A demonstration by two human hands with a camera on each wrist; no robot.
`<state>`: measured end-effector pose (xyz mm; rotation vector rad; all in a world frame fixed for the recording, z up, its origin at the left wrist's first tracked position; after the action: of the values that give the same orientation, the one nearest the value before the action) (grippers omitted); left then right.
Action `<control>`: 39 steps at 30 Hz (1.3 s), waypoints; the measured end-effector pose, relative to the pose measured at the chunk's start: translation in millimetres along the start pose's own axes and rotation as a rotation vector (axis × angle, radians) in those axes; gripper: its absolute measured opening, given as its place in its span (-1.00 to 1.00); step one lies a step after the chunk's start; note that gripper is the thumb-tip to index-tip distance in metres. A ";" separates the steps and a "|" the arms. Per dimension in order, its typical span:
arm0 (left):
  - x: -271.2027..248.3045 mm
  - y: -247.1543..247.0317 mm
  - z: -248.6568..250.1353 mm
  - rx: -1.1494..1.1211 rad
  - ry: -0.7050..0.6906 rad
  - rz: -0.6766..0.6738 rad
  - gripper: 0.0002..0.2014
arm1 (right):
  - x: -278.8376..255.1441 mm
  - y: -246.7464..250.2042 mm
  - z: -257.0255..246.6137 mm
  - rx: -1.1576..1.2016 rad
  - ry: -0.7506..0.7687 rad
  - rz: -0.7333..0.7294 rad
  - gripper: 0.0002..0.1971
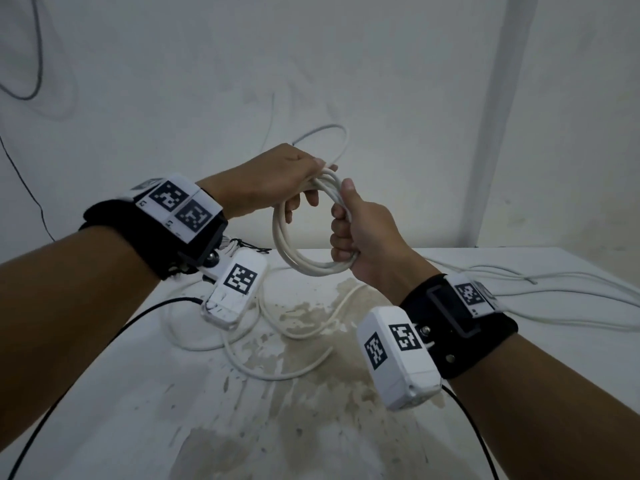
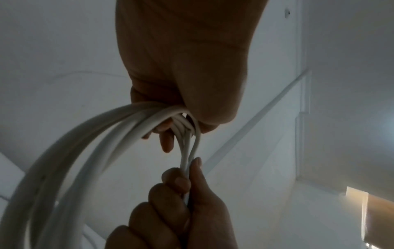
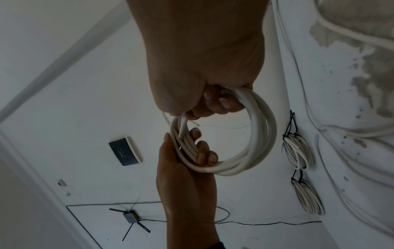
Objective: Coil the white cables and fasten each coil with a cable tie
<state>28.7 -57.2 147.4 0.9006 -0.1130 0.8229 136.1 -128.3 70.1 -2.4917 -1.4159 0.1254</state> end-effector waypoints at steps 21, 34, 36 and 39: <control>-3.8 1.1 -15.6 0.125 -0.177 0.169 -0.71 | 2.7 2.4 -5.5 -0.184 0.183 0.238 -0.53; -8.1 4.9 -21.9 0.059 -0.166 0.518 -0.67 | 12.3 25.6 -23.8 -0.186 0.278 0.144 -0.68; -9.5 1.7 -20.1 0.020 -0.170 0.596 -0.72 | 12.1 23.2 -17.1 -0.072 0.173 0.123 -0.72; -12.3 -3.1 -19.6 -0.050 -0.182 0.689 -0.74 | 12.0 17.2 -11.8 -0.012 0.097 0.082 -0.63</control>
<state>17.6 -51.2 127.8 0.8941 -0.6259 1.3650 159.1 -128.7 77.4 -2.5304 -1.2804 0.0123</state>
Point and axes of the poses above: each hand's wrist, its own x-axis towards the middle knuckle, its own y-axis out of the back of the hand, z = x × y, the point moved 4 cm from there along x, towards the middle knuckle, and after that the axes turned 6 degrees about z, right-handed, at the moved point
